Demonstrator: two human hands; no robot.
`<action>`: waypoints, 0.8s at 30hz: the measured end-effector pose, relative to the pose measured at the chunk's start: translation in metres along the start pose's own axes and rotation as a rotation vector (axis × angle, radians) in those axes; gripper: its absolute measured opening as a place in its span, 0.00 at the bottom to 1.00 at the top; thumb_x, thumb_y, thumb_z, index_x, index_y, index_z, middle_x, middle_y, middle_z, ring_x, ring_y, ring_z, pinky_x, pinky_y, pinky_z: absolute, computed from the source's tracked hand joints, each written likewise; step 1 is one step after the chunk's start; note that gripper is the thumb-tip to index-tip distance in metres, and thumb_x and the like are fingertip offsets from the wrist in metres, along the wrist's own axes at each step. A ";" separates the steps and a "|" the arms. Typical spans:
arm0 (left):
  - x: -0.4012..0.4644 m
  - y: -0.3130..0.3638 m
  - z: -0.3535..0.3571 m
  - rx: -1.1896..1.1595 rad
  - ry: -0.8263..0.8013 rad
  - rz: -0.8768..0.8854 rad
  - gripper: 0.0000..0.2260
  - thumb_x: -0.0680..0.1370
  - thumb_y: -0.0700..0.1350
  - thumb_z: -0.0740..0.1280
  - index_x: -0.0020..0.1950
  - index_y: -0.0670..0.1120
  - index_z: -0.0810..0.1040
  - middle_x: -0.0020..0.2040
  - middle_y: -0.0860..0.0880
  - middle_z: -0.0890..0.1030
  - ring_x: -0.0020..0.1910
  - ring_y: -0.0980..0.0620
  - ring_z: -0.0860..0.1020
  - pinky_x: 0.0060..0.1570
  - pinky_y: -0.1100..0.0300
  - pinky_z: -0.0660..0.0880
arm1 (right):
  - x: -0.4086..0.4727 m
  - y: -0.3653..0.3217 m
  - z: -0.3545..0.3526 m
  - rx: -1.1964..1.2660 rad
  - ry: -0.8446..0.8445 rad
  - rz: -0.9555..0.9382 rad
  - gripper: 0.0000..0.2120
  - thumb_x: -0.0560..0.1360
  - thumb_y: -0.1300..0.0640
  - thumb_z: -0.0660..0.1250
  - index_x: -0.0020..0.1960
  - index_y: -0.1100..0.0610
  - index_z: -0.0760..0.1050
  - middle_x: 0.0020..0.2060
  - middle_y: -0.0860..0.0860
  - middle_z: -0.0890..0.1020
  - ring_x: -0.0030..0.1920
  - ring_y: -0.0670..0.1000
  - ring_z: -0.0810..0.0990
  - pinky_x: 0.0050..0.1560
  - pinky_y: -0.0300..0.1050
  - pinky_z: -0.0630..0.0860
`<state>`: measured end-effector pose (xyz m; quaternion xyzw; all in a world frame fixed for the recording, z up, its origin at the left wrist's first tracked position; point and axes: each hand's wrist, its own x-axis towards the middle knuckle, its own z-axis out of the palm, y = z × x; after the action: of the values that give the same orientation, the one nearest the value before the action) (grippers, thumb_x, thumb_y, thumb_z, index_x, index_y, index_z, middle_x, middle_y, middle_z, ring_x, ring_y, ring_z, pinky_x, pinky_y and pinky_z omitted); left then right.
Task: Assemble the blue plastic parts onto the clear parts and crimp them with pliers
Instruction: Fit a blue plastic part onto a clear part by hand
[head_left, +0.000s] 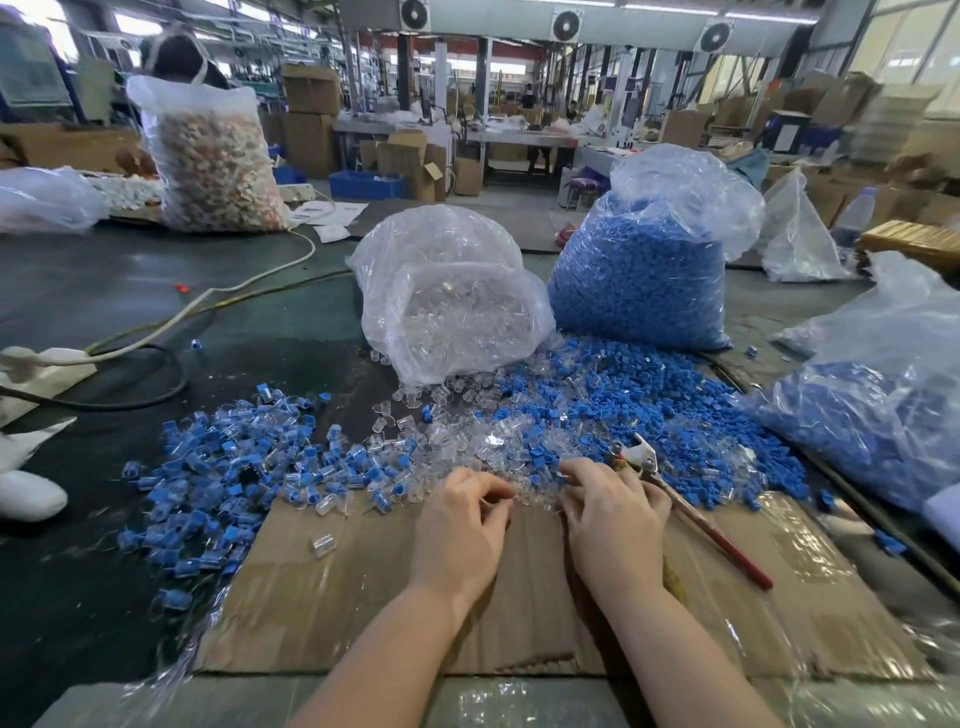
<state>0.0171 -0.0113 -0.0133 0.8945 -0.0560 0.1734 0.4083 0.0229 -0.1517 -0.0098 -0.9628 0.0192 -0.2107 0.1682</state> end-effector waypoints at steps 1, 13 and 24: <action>0.000 -0.001 0.000 0.004 -0.014 0.007 0.04 0.75 0.43 0.68 0.49 0.50 0.81 0.43 0.59 0.74 0.45 0.61 0.72 0.44 0.78 0.65 | -0.001 0.000 0.000 -0.012 0.000 -0.015 0.10 0.76 0.55 0.64 0.56 0.46 0.77 0.49 0.42 0.81 0.53 0.50 0.75 0.55 0.49 0.57; -0.003 0.001 -0.001 -0.004 -0.106 0.061 0.12 0.76 0.44 0.68 0.58 0.55 0.78 0.46 0.59 0.76 0.47 0.60 0.73 0.52 0.65 0.71 | -0.006 0.001 -0.011 0.293 0.024 -0.117 0.04 0.71 0.58 0.72 0.45 0.51 0.79 0.39 0.42 0.81 0.45 0.48 0.76 0.54 0.44 0.60; -0.002 0.004 -0.006 -0.241 -0.166 -0.091 0.09 0.71 0.45 0.73 0.43 0.60 0.78 0.41 0.56 0.81 0.40 0.59 0.79 0.48 0.57 0.77 | -0.007 0.001 -0.012 0.591 -0.165 -0.140 0.07 0.72 0.62 0.70 0.46 0.51 0.80 0.40 0.46 0.80 0.44 0.46 0.78 0.50 0.50 0.75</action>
<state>0.0129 -0.0091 -0.0078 0.8518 -0.0694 0.0721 0.5142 0.0114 -0.1554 -0.0024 -0.8850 -0.1230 -0.1393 0.4269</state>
